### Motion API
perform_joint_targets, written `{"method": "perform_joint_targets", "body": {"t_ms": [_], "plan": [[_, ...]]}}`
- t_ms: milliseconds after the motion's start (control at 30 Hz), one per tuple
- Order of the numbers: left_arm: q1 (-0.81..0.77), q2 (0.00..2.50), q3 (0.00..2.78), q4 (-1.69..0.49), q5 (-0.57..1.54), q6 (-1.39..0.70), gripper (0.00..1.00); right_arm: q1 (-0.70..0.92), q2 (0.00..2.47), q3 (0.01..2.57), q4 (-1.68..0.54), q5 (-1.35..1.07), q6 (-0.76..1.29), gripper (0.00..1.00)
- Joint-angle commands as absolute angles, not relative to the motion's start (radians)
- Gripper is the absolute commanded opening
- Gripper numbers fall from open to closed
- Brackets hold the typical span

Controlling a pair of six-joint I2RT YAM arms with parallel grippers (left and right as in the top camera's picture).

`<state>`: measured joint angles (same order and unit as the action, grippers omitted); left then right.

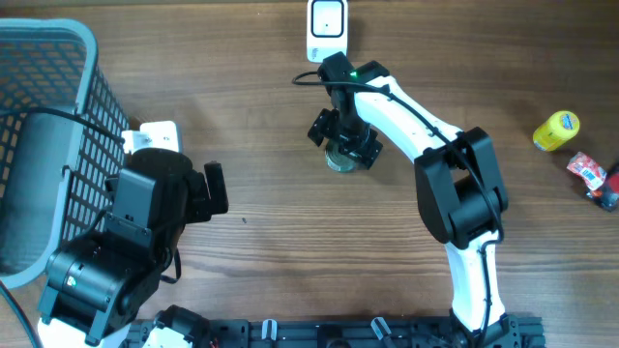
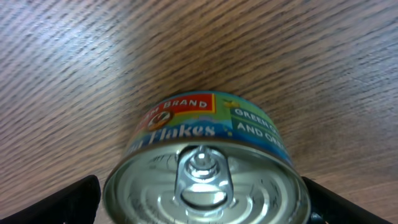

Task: Scan the item barcode
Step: 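Lower the right gripper onto the tin can to grasp it, then lift the tuna tin with the right gripper toward the scanner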

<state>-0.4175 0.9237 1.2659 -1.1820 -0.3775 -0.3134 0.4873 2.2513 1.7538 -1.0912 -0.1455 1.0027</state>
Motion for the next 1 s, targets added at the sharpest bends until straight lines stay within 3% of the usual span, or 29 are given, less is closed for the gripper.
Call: {"method": "perform_joint_targets", "body": {"t_ms": [0,433,767,967], "plan": [[-0.412,0.919,1.263,-1.179,-0.395,-0.33,1.0,0.485,2.3,1.76,-1.1,-0.159,1.002,0.99],[-0.412,0.919,1.263,-1.195,-0.394,-0.33,1.0,0.483,2.31,1.759,-1.185,-0.111,0.871,0.67],[-0.412,0.919,1.262,-1.198,-0.388,-0.354,1.0,0.483,2.31,1.76,-1.319,-0.363,0.743,0.65],[-0.412,0.919,1.262,-1.198,-0.386,-0.356,1.0,0.483,2.31,1.76,-1.445,-0.62,0.546,0.64]]}}
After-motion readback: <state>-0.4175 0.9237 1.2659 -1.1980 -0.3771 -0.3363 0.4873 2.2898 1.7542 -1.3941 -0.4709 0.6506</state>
